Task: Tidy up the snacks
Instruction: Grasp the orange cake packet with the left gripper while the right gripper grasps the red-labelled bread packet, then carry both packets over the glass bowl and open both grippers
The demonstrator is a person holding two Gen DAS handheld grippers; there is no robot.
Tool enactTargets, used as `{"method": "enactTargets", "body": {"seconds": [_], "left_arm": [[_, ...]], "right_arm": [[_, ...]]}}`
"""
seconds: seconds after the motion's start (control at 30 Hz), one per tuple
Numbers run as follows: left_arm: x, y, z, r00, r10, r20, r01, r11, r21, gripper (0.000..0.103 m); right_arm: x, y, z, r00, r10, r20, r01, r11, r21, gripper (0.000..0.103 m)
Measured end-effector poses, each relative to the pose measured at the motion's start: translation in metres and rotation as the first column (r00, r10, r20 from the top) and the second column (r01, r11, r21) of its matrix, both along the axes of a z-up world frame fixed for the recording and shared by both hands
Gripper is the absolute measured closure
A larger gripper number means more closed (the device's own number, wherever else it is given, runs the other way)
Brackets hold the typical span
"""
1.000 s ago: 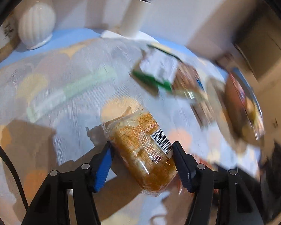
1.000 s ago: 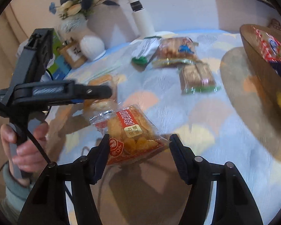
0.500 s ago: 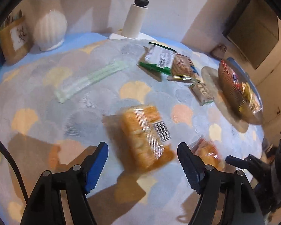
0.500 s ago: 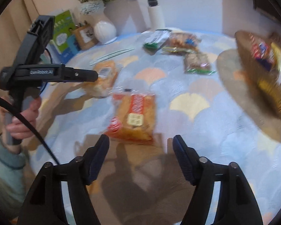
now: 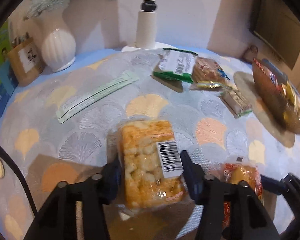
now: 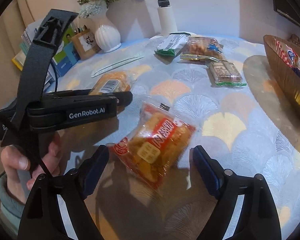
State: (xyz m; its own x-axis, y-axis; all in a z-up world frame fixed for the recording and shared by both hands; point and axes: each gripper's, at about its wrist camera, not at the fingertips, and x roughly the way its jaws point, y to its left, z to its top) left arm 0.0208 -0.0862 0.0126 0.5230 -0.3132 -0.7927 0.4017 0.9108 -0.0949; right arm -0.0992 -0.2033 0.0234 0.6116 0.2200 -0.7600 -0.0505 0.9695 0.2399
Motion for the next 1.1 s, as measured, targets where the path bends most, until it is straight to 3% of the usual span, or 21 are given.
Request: {"method": "enactTargets", "body": {"seconds": [0.17, 0.27, 0.33, 0.5, 0.67, 0.87, 1.1], "left_arm": [[0.006, 0.017, 0.001, 0.999, 0.034, -0.033, -0.037, 0.995, -0.095, 0.058], [0.002, 0.019, 0.002, 0.999, 0.046, -0.017, -0.048, 0.994, -0.1, 0.058], [-0.001, 0.021, 0.004, 0.999, 0.047, -0.007, -0.047, 0.993, -0.112, 0.059], [-0.01, 0.012, 0.023, 0.996, 0.047, 0.078, -0.038, 0.993, -0.112, 0.059], [-0.025, -0.023, 0.067, 0.986, -0.033, 0.165, 0.056, 0.989, -0.137, 0.059], [-0.032, -0.107, 0.123, 0.953, -0.177, 0.246, 0.222, 0.96, -0.172, 0.059], [-0.026, -0.214, 0.135, 0.913, -0.309, 0.266, 0.362, 0.914, -0.18, 0.059]], "right_arm": [[0.011, 0.007, -0.002, 0.998, -0.059, -0.007, 0.058, 0.998, -0.036, 0.019], [0.007, 0.007, -0.001, 0.997, -0.076, 0.014, 0.076, 0.995, -0.068, 0.045], [0.0, 0.002, 0.0, 0.998, -0.062, 0.022, 0.063, 0.998, -0.02, 0.052], [-0.022, -0.027, 0.007, 0.997, -0.063, 0.05, 0.056, 0.989, 0.137, 0.054], [-0.048, -0.08, 0.05, 0.972, -0.16, 0.174, 0.13, 0.977, 0.172, 0.054], [-0.075, -0.165, 0.108, 0.88, -0.332, 0.341, 0.284, 0.941, 0.183, 0.054], [-0.073, -0.242, 0.137, 0.758, -0.495, 0.425, 0.5, 0.859, 0.109, 0.054]]}}
